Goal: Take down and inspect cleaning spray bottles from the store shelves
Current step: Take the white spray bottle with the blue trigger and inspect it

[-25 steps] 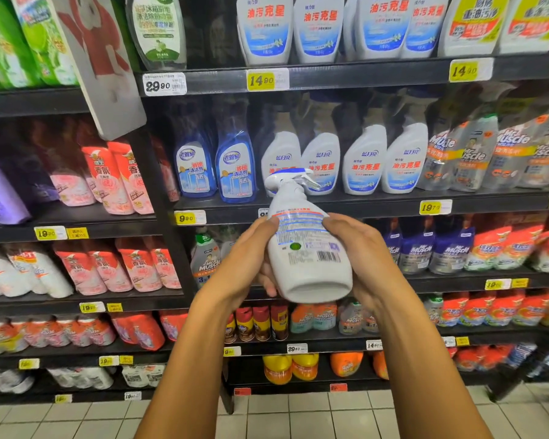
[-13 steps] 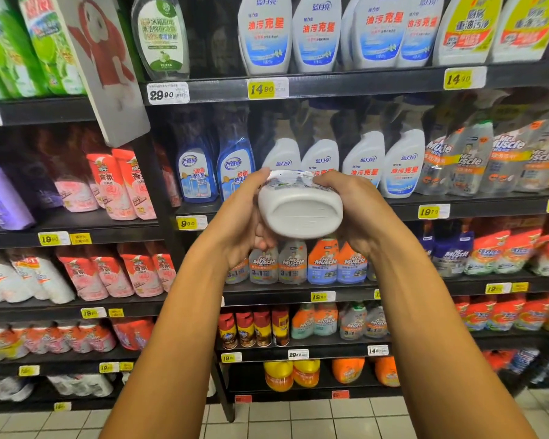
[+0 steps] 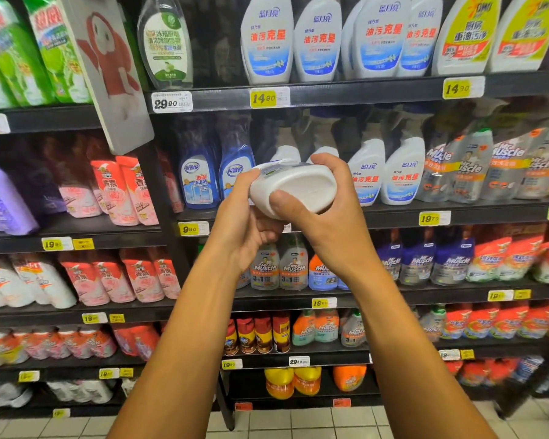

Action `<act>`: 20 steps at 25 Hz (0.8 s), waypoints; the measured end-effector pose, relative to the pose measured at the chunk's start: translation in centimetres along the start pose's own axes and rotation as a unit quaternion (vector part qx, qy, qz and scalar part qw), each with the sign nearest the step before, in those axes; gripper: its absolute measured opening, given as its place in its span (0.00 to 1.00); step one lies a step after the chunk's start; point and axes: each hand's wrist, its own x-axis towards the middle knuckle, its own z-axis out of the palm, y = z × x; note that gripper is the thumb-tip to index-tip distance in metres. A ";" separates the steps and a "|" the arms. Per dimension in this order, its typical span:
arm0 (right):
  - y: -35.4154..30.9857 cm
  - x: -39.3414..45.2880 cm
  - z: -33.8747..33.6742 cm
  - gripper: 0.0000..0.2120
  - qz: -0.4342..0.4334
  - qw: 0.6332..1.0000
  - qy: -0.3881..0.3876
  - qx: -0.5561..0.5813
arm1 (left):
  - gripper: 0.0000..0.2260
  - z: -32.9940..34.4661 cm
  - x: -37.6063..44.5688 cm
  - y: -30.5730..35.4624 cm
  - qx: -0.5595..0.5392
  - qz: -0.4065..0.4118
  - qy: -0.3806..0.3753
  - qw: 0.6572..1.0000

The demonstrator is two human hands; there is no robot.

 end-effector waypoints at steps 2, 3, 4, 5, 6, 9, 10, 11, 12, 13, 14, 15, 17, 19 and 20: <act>-0.1 0.1 -0.2 0.28 -0.013 1.000 -0.014 -0.006 | 0.15 -0.1 0.0 0.3 -0.004 0.002 0.003 1.000; -0.1 0.2 -0.4 0.25 -0.018 1.000 -0.021 -0.008 | 0.15 -0.2 -0.1 0.4 -0.008 0.005 0.004 1.000; -0.1 0.2 -0.5 0.23 -0.022 0.999 -0.027 -0.008 | 0.15 -0.2 -0.1 0.5 -0.012 0.009 0.004 1.000; 0.0 0.2 -0.6 0.22 -0.026 0.999 -0.032 -0.007 | 0.16 -0.3 -0.2 0.6 -0.017 0.014 0.003 1.000; 0.1 0.1 -0.6 0.21 -0.029 0.999 -0.036 -0.005 | 0.16 -0.3 -0.3 0.6 -0.020 0.019 0.000 1.000; 0.4 -0.3 -0.5 0.23 -0.031 0.998 -0.043 0.014 | 0.18 -0.3 -0.5 0.6 -0.028 0.024 -0.002 0.999; 0.5 -0.4 -0.5 0.24 -0.036 0.998 -0.044 0.021 | 0.18 -0.3 -0.6 0.6 -0.028 0.027 -0.002 0.999; 0.7 -0.4 -0.5 0.24 -0.037 0.998 -0.046 0.030 | 0.18 -0.4 -0.7 0.5 -0.026 0.031 0.000 0.999; 0.8 -0.4 -0.6 0.25 -0.027 0.997 -0.047 0.052 | 0.17 -0.4 -0.8 0.4 -0.021 0.036 0.004 0.999; 1.0 -0.4 -0.7 0.26 0.003 0.994 -0.045 0.095 | 0.17 -0.6 -1.0 0.2 -0.009 0.045 0.011 0.999; 1.3 -0.3 -1.0 0.26 0.048 0.987 -0.042 0.148 | 0.16 -0.7 -1.2 0.1 0.015 0.061 0.017 0.998; 1.6 -0.2 -1.3 0.25 0.091 0.975 -0.043 0.197 | 0.15 -0.9 -1.4 -0.1 0.053 0.084 0.018 0.995; 2.2 -0.1 -1.8 0.21 0.144 0.956 -0.069 0.247 | 0.14 -1.4 -1.9 -0.6 0.144 0.130 -0.008 0.981; 2.8 0.0 -2.3 0.19 0.152 0.953 -0.096 0.246 | 0.18 -2.3 -2.1 -1.0 0.200 0.153 -0.066 0.965; 3.1 0.0 -2.5 0.20 0.144 0.954 -0.109 0.240 | 0.21 -2.8 -2.1 -1.1 0.222 0.155 -0.105 0.957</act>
